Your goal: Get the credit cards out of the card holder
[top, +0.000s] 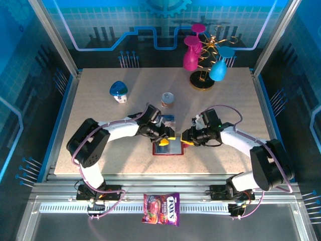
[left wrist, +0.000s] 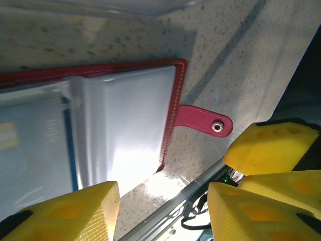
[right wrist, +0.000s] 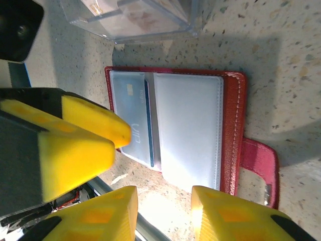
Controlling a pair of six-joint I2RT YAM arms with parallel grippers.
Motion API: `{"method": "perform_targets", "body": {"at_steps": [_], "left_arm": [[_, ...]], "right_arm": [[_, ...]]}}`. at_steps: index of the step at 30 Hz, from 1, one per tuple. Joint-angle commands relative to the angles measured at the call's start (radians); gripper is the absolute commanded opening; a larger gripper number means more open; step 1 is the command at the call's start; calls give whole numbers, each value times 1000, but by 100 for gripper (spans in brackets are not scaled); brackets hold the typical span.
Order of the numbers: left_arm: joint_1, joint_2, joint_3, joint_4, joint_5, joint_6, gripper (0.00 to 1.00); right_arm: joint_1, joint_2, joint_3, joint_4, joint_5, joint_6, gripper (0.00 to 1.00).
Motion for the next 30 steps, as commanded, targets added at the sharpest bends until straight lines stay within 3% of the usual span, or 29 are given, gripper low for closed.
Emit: {"method": "perform_targets", "body": {"at_steps": [1,15,30], "left_arm": [[29,-57,-48,-5,-27,-15,49],[104,-152,-187,28,-45,-35,30],[123,-139,-247,99,-15,-51,6]], "right_arm": [[32,39,42,22,-24,12,35],[158,228,122,119,-43,64,28],[202,314,155,173,-44,102,24]]}}
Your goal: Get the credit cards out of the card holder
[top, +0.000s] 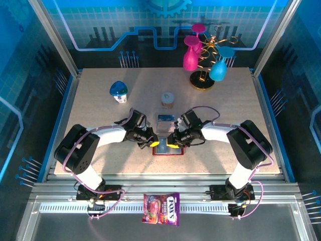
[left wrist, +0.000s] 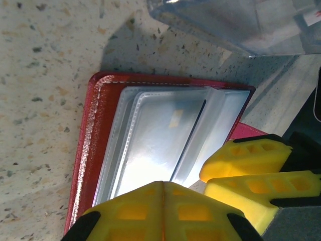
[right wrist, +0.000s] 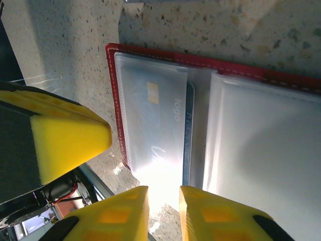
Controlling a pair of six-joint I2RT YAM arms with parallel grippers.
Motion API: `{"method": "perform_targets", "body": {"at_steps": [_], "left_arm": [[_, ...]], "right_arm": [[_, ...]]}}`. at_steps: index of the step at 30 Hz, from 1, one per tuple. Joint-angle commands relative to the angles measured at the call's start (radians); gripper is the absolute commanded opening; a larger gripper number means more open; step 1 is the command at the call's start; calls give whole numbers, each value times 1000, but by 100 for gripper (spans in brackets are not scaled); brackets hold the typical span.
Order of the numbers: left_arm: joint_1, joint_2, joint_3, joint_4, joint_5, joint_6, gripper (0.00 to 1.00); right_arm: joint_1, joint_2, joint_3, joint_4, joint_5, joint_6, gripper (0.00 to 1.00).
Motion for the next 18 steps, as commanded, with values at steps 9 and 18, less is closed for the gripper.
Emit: {"method": "perform_targets", "body": {"at_steps": [9,18], "left_arm": [[12,17,-31,61,46,-8,2],[16,43,-39,57,55,-1,1]], "right_arm": [[25,42,52,-6,-9,7,22],[30,59,52,-6,-2,7,24]]}}
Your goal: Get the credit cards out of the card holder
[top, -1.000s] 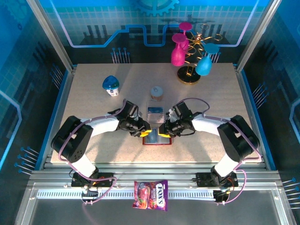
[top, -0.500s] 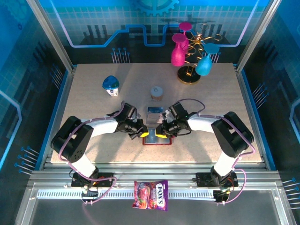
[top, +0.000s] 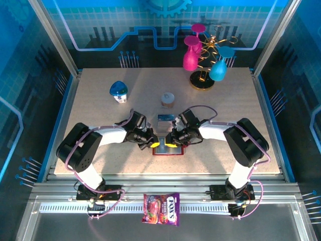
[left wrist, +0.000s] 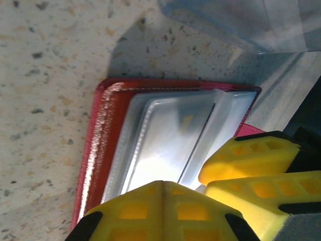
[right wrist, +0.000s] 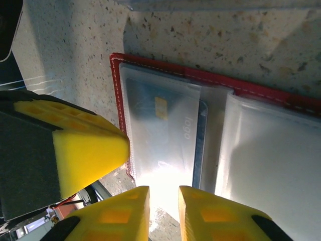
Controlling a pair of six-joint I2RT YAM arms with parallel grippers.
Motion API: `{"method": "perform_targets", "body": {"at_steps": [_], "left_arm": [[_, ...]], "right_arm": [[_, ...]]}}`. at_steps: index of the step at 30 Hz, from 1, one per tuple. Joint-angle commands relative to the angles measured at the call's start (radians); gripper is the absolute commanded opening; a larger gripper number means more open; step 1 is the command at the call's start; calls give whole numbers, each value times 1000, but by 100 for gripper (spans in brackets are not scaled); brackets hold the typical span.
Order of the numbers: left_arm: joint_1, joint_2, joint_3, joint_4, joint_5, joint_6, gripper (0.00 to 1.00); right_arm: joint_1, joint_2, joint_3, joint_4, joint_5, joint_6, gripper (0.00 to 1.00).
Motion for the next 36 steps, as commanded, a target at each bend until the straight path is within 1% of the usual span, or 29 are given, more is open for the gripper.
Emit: {"method": "perform_targets", "body": {"at_steps": [1,7,26,36], "left_arm": [[11,15,-16,-2,30,5,1],[14,35,-21,-7,31,13,1],[19,37,-14,-33,27,26,2],[19,35,-10,-38,27,30,2]], "right_arm": [[14,17,17,-9,-5,0,24],[18,30,54,-8,-7,-1,24],[21,52,53,-34,-1,-17,27],[23,-2,43,-56,17,-30,25]]}}
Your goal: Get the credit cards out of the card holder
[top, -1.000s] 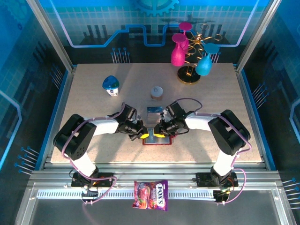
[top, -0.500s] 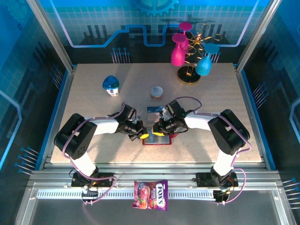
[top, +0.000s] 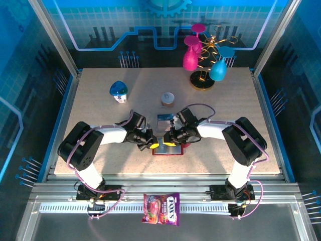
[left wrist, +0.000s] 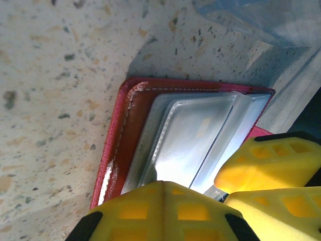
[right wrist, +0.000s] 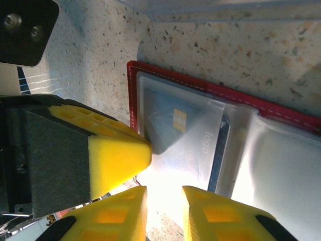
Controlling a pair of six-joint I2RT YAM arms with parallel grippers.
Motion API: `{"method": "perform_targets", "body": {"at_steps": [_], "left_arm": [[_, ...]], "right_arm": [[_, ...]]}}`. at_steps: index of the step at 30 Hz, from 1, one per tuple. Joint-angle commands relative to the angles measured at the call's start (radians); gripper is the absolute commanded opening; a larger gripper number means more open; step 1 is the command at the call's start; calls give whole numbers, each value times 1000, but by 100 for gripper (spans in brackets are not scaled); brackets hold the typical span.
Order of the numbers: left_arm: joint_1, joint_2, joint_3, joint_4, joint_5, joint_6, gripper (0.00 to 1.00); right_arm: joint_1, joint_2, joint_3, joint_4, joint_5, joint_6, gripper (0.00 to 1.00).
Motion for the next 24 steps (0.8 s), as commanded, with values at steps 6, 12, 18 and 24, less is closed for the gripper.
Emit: {"method": "perform_targets", "body": {"at_steps": [6,12,18,24], "left_arm": [[10,11,-1,-44,13,27,2],[9,10,-2,-45,13,28,2],[9,10,-1,-50,12,27,2],[9,11,1,-51,11,27,2]], "right_arm": [[18,-36,-12,-45,14,-13,21],[25,-21,-14,-39,9,-10,21],[28,-10,-14,-43,13,-13,21],[29,0,-4,-80,31,-36,23]]}}
